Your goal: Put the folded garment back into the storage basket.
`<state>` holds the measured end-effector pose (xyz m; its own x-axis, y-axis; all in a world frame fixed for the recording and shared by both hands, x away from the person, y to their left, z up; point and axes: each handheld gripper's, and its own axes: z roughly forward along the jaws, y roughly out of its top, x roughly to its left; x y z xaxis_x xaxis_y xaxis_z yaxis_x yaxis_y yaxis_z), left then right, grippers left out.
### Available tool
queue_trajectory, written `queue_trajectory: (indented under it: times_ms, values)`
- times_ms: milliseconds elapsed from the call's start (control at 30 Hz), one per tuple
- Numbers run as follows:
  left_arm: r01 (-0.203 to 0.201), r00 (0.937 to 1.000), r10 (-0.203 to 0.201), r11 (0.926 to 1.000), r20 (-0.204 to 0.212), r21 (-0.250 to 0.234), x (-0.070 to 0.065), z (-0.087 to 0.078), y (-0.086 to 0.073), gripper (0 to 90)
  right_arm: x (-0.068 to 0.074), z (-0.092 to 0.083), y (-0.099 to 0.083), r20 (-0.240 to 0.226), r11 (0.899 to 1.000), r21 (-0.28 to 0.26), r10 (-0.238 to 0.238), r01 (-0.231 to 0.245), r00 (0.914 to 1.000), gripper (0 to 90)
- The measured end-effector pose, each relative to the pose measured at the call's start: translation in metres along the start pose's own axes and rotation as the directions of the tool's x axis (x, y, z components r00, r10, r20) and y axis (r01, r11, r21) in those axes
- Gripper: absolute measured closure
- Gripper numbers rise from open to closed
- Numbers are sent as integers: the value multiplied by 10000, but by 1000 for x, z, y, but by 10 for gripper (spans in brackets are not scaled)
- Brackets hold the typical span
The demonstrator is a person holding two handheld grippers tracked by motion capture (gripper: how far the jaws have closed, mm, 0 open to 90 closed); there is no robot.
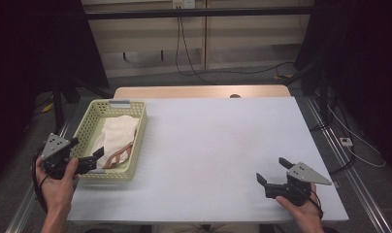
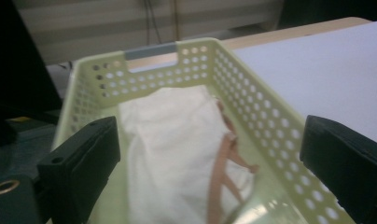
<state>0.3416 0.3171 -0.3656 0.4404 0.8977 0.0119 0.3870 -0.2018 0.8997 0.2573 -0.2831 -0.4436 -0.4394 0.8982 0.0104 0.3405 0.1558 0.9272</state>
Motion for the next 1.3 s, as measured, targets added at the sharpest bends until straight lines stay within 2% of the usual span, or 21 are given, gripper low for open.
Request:
queue_trajectory:
  times_ms: [67, 133, 267, 333, 433, 733, 900, 1033, 1200, 1300]
  values:
    - [-276, 9996, 276, 9996, -15, -24, -8, -1, 1, 53, 0, 0, 0, 5, 10000, 0, -9, 9, 10000, 43]
    - [-378, 9991, 380, 9992, 191, -105, -18, -2, 3, 53, 1, 0, 0, -17, 10000, 28, -19, 19, 10000, 43]
    - [-557, 9982, 560, 9984, 235, -118, -26, -1, 4, 53, 1, 0, 0, -10, 10000, 6, -17, 17, 10000, 43]
    - [-540, 9982, 540, 9985, 259, 9, -30, 2, 5, 53, 0, 0, 0, -9, 10000, 1, -4, 4, 10000, 43]
    - [-244, 9996, 241, 9995, 141, 216, -34, 6, 4, 65, 1, 0, 0, -30, 10000, -3, -27, 27, 10000, 43]
    - [-513, 9973, 500, 9984, 545, 231, -47, 20, 6, 66, 0, 0, 0, -25, 10000, -5, -9, 9, 10000, 43]
    - [-675, 9951, 660, 9976, 731, 182, -58, 26, 10, 66, 0, 0, 0, -26, 10000, -6, -12, 12, 10000, 43]
    - [-931, 9911, 914, 9956, 969, 135, -69, 34, 14, 66, 0, 0, 0, -25, 10000, -7, -20, 20, 10000, 43]
    - [-942, 9881, 915, 9954, 1235, 162, -79, 42, 17, 66, 0, 0, 0, -39, 10000, -10, -37, 37, 10000, 43]
    - [-1086, 9854, 1049, 9939, 1339, 200, -85, 46, 17, 66, 0, 0, 0, -47, 10000, -8, -34, 34, 10000, 42]
